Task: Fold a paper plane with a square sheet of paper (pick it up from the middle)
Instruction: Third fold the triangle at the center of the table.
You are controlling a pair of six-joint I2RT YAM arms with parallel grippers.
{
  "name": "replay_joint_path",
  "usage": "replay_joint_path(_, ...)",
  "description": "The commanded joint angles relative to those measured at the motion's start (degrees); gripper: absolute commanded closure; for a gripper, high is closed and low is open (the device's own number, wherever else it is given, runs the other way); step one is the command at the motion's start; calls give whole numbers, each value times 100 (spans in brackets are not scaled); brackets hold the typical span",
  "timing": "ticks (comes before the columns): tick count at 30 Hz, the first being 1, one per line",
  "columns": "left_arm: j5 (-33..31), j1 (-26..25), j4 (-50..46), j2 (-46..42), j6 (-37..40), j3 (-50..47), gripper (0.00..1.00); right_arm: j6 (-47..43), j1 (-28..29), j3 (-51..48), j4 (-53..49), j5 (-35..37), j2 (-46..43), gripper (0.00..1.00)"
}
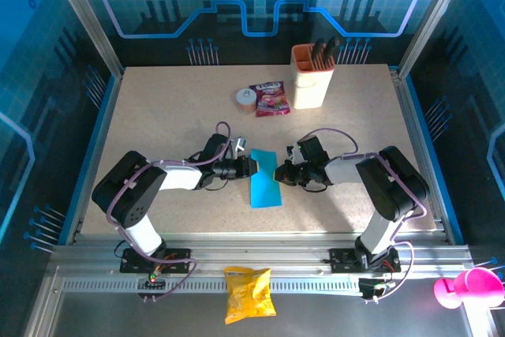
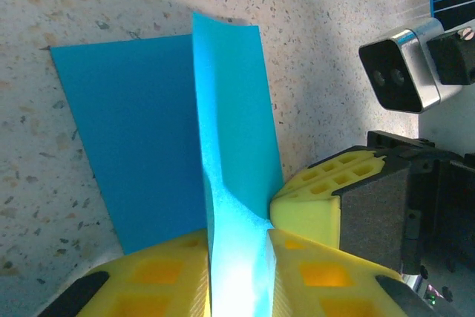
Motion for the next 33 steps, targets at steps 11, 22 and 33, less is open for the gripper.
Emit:
replay_joint_path(11, 155, 76, 2, 66, 217, -95, 95, -196, -15, 209, -923, 335, 168, 100)
replay_joint_path(22, 304, 102, -483, 20, -23, 112, 100, -801, 185, 819, -1949, 357, -860, 96)
replay_joint_path(33, 672, 231, -1381, 16, -427, 471, 100, -1424, 1772, 1122, -3067, 2225, -1350, 60)
